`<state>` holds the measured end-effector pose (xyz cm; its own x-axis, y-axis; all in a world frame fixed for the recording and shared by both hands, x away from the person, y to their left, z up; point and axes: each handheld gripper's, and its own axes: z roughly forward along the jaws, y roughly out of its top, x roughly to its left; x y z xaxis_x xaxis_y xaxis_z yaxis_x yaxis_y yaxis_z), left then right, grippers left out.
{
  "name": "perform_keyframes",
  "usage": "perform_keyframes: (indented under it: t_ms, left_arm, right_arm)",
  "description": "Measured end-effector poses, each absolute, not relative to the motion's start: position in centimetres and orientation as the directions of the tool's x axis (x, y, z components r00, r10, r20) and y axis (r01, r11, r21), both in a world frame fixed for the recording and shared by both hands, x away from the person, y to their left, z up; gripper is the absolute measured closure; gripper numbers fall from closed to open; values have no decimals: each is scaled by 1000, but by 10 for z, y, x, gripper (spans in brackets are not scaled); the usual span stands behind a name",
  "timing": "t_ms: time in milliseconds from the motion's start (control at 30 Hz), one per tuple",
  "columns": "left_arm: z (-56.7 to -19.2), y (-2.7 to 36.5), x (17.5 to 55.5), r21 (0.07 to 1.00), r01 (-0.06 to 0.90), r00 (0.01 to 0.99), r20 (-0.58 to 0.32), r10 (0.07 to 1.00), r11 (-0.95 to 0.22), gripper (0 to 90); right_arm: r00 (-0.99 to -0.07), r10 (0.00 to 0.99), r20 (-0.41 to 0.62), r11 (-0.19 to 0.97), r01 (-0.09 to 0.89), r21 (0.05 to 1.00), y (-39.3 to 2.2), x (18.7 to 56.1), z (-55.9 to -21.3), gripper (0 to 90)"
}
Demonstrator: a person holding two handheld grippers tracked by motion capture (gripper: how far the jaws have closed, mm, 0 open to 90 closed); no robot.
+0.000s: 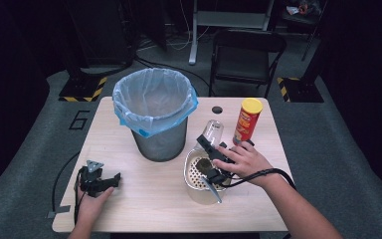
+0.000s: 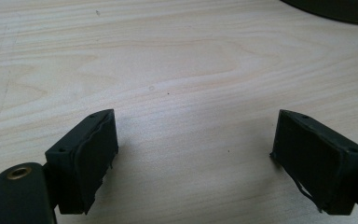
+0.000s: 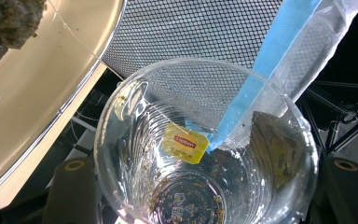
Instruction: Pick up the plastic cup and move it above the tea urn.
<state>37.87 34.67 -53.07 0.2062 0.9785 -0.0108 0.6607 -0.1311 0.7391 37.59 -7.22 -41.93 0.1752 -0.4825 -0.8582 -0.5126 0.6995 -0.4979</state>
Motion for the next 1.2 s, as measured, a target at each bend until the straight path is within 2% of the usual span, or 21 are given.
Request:
perform_keyframes:
  t_ms: [933,1100,1200]
  left_arm:
    - [-531,347,379,739,661,206,-11,978,-131,136]
    - [-531,347,379,739,661,206,-11,978,-131,136]
    - [-531,347,379,739,661,206,-11,978,-131,136]
  right_arm:
    - [176,-463,-869,705,-521,-481,-73,376,-419,339]
    - [135,-429,-893,731,-529,-431,-73,378,-416,337]
    - [68,-258,-964,796,-550,-252,-75,381,-409,337]
